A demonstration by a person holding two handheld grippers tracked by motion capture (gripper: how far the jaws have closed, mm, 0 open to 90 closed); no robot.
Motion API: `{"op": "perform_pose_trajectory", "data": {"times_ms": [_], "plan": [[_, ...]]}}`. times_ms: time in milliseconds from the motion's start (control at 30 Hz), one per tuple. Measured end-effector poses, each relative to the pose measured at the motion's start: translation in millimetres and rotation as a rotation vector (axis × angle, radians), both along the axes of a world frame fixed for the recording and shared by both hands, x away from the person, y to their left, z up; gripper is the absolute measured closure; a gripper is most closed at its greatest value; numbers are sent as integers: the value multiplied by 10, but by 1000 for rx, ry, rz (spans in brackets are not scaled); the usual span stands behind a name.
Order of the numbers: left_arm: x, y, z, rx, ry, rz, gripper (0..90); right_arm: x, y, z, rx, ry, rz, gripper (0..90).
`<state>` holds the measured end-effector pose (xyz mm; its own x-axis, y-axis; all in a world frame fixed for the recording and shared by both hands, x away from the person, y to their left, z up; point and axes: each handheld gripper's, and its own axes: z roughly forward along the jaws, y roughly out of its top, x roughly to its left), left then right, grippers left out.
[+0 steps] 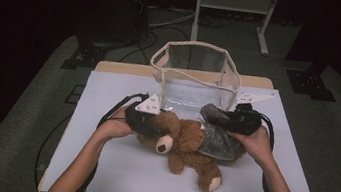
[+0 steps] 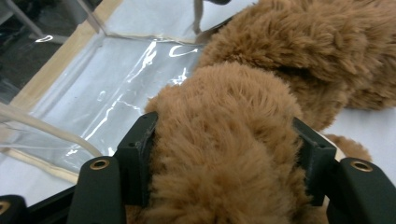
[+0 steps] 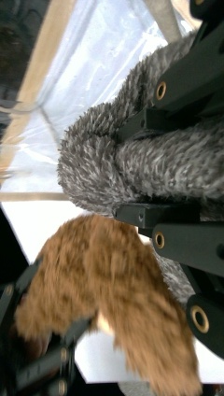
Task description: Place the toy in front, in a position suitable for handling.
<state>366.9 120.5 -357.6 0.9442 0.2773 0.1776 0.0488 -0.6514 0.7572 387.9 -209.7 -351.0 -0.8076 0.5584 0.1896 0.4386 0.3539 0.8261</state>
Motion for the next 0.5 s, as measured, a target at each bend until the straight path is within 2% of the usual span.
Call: {"op": "perform_pose_trajectory", "data": {"times_ms": [33, 67, 100, 133, 167, 200, 233, 300, 367, 433, 467, 500], "plan": [[-42, 34, -31, -9, 13, 2, 340, 25, 44, -59, -31, 26, 21, 650], [-42, 34, -31, -9, 13, 2, 331, 25, 44, -59, -31, 26, 21, 650], [-70, 54, -52, -20, 23, 4, 312, -4, 103, -125, -69, 44, 49, 650], [-97, 83, -67, -21, 40, -3, 312, -4, 103, -125, -69, 44, 49, 650], [-138, 122, -61, -19, 68, -17, 250, -87, 167, -194, -69, 53, 78, 651], [-138, 122, -61, -19, 68, -17, 219, -87, 167, -194, -69, 53, 78, 651], [-184, 163, -13, -41, 81, -36, 195, -189, 202, -218, -60, 45, 88, 653], [-218, 186, 48, -72, 84, -51, 178, -296, 211, -222, -53, 31, 96, 653], [-236, 189, 83, -80, 79, -58, 175, -418, 218, -233, -39, 15, 98, 653], [-247, 163, 100, -60, 77, -50, 176, -533, 219, -238, -31, -2, 108, 653], [-241, 153, 72, -39, 85, -41, 178, -586, 219, -233, -26, -5, 115, 653], [-234, 142, 28, -19, 110, -46, 188, -636, 222, -227, -21, -10, 123, 653]]}}
